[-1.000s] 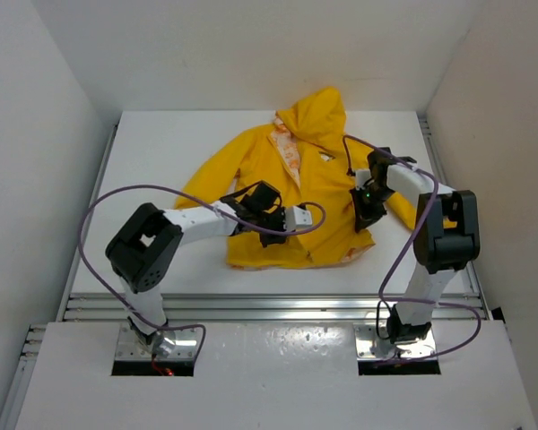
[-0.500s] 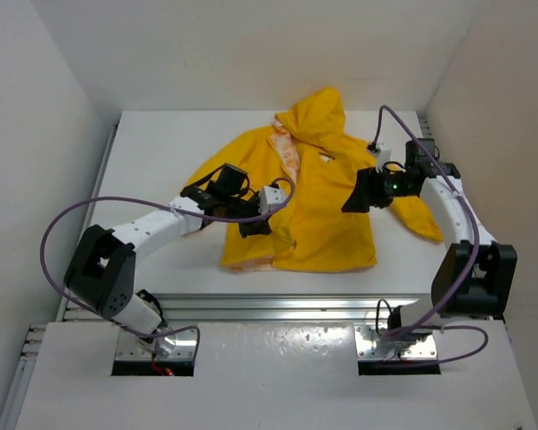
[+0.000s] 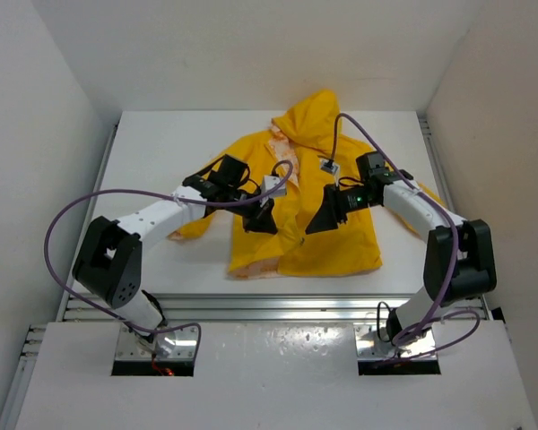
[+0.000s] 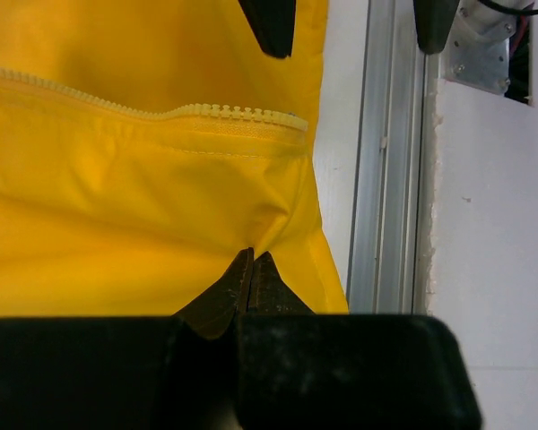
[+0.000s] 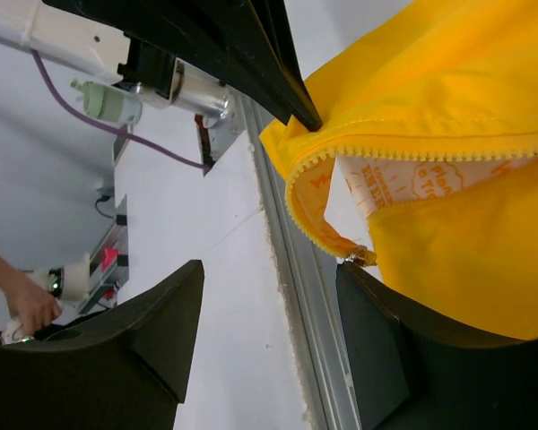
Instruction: Zip up the jacket
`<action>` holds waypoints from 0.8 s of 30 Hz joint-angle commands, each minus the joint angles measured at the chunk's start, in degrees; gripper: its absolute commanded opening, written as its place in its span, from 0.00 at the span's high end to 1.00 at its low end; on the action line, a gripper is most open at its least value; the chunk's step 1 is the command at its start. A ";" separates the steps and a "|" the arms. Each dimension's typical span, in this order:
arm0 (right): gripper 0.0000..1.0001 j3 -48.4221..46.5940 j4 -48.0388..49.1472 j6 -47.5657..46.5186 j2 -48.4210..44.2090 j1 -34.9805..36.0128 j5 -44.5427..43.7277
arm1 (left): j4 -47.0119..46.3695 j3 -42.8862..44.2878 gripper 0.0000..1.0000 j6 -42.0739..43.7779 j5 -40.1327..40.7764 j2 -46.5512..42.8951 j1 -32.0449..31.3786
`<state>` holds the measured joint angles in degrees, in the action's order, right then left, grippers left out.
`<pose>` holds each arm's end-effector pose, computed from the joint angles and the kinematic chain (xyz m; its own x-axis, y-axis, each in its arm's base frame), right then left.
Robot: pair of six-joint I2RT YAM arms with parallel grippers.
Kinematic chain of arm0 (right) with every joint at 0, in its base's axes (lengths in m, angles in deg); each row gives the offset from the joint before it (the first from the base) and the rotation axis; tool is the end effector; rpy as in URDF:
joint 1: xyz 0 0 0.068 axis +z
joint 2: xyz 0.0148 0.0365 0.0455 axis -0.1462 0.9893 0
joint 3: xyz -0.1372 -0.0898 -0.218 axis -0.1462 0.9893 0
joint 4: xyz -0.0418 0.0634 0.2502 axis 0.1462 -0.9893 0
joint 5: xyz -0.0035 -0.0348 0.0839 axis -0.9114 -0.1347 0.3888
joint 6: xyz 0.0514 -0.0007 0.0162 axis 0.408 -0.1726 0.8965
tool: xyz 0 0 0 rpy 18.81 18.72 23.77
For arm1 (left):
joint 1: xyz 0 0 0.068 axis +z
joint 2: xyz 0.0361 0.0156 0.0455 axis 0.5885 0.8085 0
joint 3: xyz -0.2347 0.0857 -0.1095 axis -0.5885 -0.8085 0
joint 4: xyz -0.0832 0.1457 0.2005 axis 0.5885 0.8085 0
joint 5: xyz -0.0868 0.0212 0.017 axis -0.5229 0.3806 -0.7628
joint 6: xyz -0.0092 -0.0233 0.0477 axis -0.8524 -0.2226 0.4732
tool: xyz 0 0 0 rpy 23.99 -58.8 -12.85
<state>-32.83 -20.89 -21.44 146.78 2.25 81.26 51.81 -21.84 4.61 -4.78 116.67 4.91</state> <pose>0.2886 0.0880 0.2244 -0.8566 -0.2044 -0.4737 -0.5150 0.2828 0.8092 0.2770 -0.1982 0.2528 -0.3522 0.4918 -0.7963 0.9358 0.1690 -0.3094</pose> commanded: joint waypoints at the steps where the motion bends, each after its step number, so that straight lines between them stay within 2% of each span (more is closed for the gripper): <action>1: 0.39 -0.03 0.41 -3.52 1.08 1.12 4.30 | 1.02 2.19 1.00 -0.41 -4.81 -0.49 0.29; 17: 0.40 1.73 7.00 -6.77 2.93 6.83 -1.14 | 1.55 2.72 1.00 -0.41 -7.10 -0.49 0.81; 21: 0.45 1.38 6.12 -7.65 3.81 7.62 -1.85 | 1.55 2.72 1.00 0.12 -6.57 -0.49 0.81; 22: 0.52 1.38 5.95 -7.65 4.07 7.71 -1.85 | 1.55 2.72 1.00 0.64 -6.57 -0.49 0.81; 24: 0.59 1.21 7.43 -6.34 4.34 7.89 -1.50 | 1.55 3.25 1.00 0.65 -6.57 -0.49 0.81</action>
<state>-30.97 -16.54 -26.51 150.69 9.48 78.86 53.72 -21.29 4.32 -8.30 116.67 5.20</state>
